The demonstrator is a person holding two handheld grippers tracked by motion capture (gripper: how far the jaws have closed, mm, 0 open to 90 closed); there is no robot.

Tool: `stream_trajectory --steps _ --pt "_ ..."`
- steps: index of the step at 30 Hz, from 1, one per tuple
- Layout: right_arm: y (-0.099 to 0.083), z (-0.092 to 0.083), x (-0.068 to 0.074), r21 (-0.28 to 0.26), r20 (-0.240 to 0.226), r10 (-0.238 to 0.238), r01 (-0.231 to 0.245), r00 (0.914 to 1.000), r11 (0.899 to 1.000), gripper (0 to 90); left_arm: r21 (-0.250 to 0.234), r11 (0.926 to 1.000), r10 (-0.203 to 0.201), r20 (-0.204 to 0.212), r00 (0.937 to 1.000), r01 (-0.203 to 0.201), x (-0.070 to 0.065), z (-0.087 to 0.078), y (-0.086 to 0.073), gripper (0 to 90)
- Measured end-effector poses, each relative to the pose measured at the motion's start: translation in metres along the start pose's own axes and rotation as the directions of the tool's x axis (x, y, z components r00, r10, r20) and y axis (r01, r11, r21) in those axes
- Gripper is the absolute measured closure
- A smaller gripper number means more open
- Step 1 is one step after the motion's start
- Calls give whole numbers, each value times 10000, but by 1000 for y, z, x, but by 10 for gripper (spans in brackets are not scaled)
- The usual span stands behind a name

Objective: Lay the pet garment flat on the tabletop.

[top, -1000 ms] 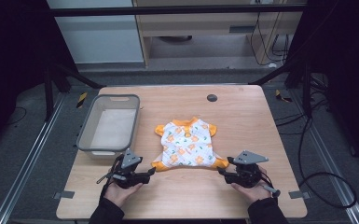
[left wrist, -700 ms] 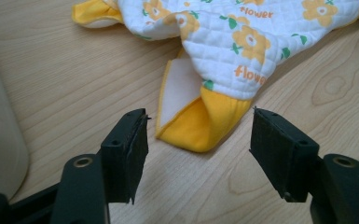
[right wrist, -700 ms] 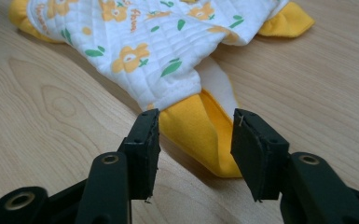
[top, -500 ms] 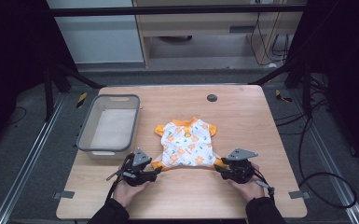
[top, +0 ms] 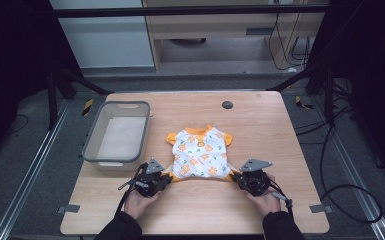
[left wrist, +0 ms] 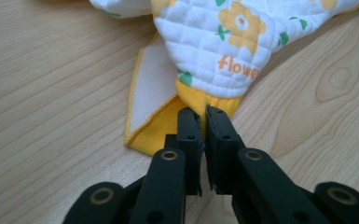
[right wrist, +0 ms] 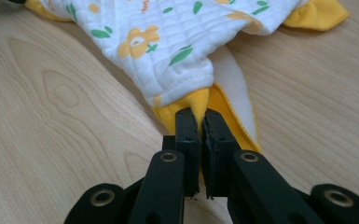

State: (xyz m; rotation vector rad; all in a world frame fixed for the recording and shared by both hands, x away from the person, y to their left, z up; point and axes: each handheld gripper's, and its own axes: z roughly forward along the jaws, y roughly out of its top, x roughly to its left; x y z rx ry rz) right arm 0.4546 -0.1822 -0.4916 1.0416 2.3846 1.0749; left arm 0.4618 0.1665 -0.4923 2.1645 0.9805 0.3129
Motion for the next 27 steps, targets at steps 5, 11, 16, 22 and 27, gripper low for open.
stream_trajectory --steps 5,11,16,22,27 --pt "3 -6 1 -251 -180 50 -54 9998 9997 868 -267 9996 -45 189 9998 51 -2 -10 2 879" --pt "3 -21 7 -673 -428 -33 5 9991 9977 869 -782 9968 188 655 9977 -137 -13 -32 7 881" --pt "1 -45 18 -1101 -759 -26 -58 9971 9939 868 -1408 9898 347 975 9946 -207 -23 -58 4 880" --pt "6 -71 29 -1724 -955 -60 -106 9954 9850 868 -1817 9831 397 1019 9940 -207 -29 -75 10 878" --pt "22 -65 15 -1645 -788 488 -613 9957 9845 864 -1531 9879 -112 809 9967 235 -13 -67 23 874"
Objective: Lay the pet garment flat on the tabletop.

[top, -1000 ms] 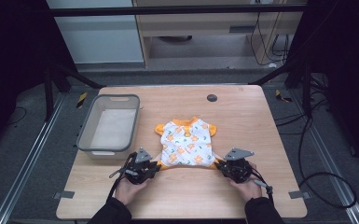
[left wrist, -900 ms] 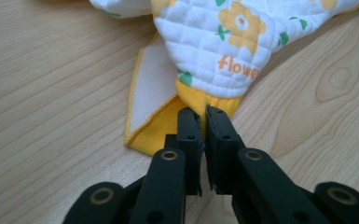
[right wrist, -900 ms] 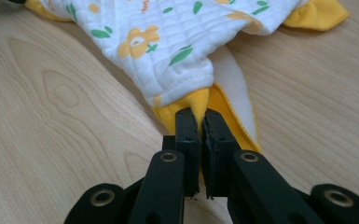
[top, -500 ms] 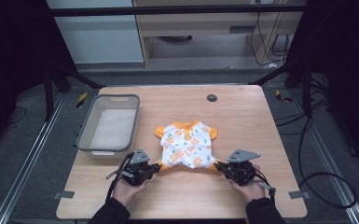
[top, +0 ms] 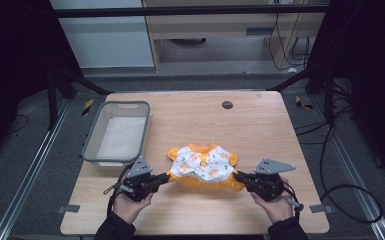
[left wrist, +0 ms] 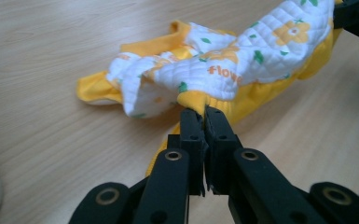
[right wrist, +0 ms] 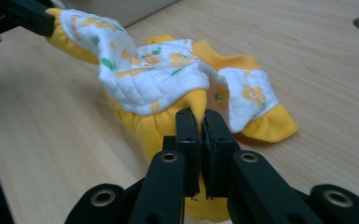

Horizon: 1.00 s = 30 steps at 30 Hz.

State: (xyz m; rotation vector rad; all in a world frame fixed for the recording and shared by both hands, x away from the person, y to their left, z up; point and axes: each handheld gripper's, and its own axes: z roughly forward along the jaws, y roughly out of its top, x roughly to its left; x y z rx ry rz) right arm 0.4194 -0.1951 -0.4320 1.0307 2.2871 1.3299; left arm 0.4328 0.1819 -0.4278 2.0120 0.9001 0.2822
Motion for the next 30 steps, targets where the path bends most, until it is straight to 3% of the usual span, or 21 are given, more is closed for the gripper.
stream_trajectory --steps 3,5,8,12,15,17,20,27,30 --pt "5 18 -14 329 238 436 -444 9988 9985 863 214 9991 -367 -239 9990 372 19 16 4 872" --pt "3 37 -24 647 655 679 -722 9955 9953 862 335 9975 -605 -289 9978 614 28 30 3 869" --pt "-2 59 -33 1027 1185 703 -826 9905 9913 861 623 9961 -578 -636 9963 618 34 47 2 864" --pt "-4 73 -42 964 1494 862 -1013 9850 9902 855 632 9953 -670 -942 9933 731 40 61 3 842" --pt "-6 78 -43 1066 1950 594 -814 9790 9910 808 644 9941 -786 -1219 9894 869 44 67 1 763" --pt "-7 77 -42 1094 2084 324 -562 9775 9924 773 545 9952 -732 -1371 9879 813 45 65 0 701" --pt "-6 72 -41 983 2172 118 -339 9761 9946 748 381 9963 -705 -1428 9872 766 45 58 -1 508" --pt "2 31 -36 -314 2440 21 57 9698 9995 600 -557 9977 -444 -1280 9908 375 37 24 -5 374" --pt "-4 15 -33 -554 2287 138 -11 9734 9985 549 -563 9980 -358 -1296 9909 287 34 10 -16 365"
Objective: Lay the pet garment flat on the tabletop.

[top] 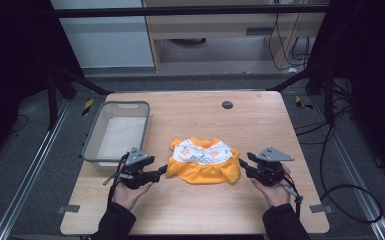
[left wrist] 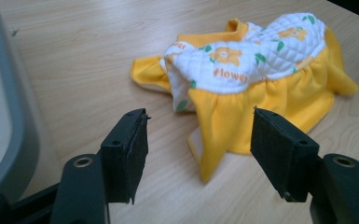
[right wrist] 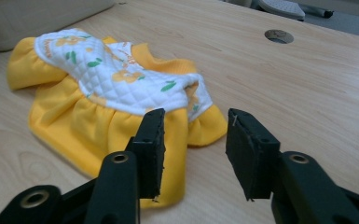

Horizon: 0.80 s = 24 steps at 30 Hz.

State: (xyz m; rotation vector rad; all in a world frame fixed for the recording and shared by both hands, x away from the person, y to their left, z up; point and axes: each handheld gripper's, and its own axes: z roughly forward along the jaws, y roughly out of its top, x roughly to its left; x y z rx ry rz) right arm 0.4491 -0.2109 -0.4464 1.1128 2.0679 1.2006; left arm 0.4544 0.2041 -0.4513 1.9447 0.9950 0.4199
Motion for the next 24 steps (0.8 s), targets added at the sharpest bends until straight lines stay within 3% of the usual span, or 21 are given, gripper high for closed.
stream_trajectory --steps 4,7,12,17,24 --pt "-17 -13 1 310 -302 8 1 9995 9995 503 394 9991 136 -41 9999 -134 1 -9 -21 375" --pt "-31 -12 3 738 -483 101 -65 9988 9973 489 745 9971 199 -214 9996 -182 3 -4 -29 404" --pt "-37 2 8 1129 -759 98 -11 9971 9936 476 1224 9919 383 -262 9989 -349 1 14 -30 417" --pt "-32 26 9 1295 -888 177 -61 9959 9916 473 1231 9901 730 -365 9967 -680 -4 28 -24 425" --pt "-31 46 11 1840 -885 75 89 9961 9829 535 1097 9911 787 -201 9967 -760 -12 46 -19 435"
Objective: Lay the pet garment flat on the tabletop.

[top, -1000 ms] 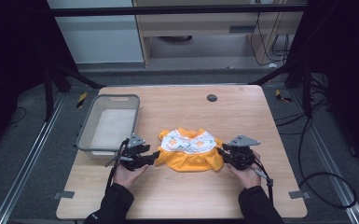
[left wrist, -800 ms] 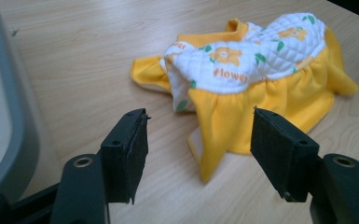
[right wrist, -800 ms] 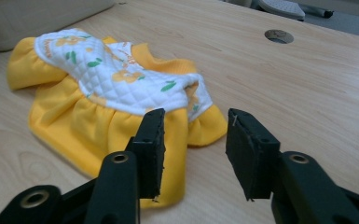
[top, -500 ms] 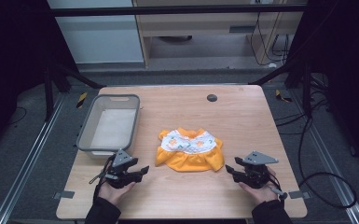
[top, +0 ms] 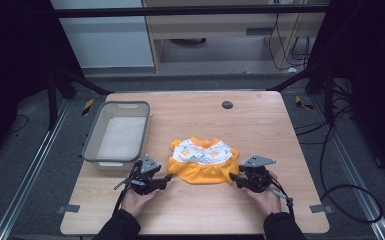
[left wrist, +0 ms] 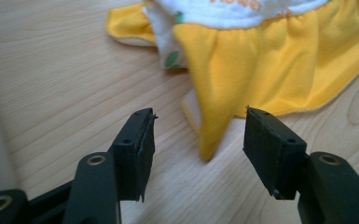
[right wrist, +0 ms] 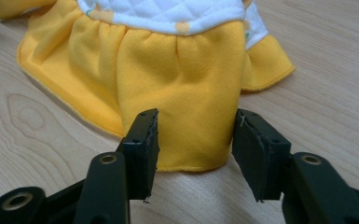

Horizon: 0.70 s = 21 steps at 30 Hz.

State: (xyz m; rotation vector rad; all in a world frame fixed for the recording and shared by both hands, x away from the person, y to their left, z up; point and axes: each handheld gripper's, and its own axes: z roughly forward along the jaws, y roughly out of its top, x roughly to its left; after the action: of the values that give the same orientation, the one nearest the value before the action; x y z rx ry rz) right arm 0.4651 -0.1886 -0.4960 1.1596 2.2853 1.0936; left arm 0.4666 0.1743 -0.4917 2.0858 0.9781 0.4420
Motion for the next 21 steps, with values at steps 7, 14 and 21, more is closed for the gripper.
stream_trajectory --steps 7,14,21 --pt "-1 6 -2 364 -27 188 -187 9998 9992 665 693 9976 69 43 10000 -72 -11 16 4 568" --pt "1 4 0 561 42 109 -111 9999 9984 867 652 9979 -45 410 9991 18 -12 10 12 852" --pt "10 -23 4 -185 -495 142 -151 9987 9997 873 -58 9993 -355 1088 9934 364 -14 -20 23 857"
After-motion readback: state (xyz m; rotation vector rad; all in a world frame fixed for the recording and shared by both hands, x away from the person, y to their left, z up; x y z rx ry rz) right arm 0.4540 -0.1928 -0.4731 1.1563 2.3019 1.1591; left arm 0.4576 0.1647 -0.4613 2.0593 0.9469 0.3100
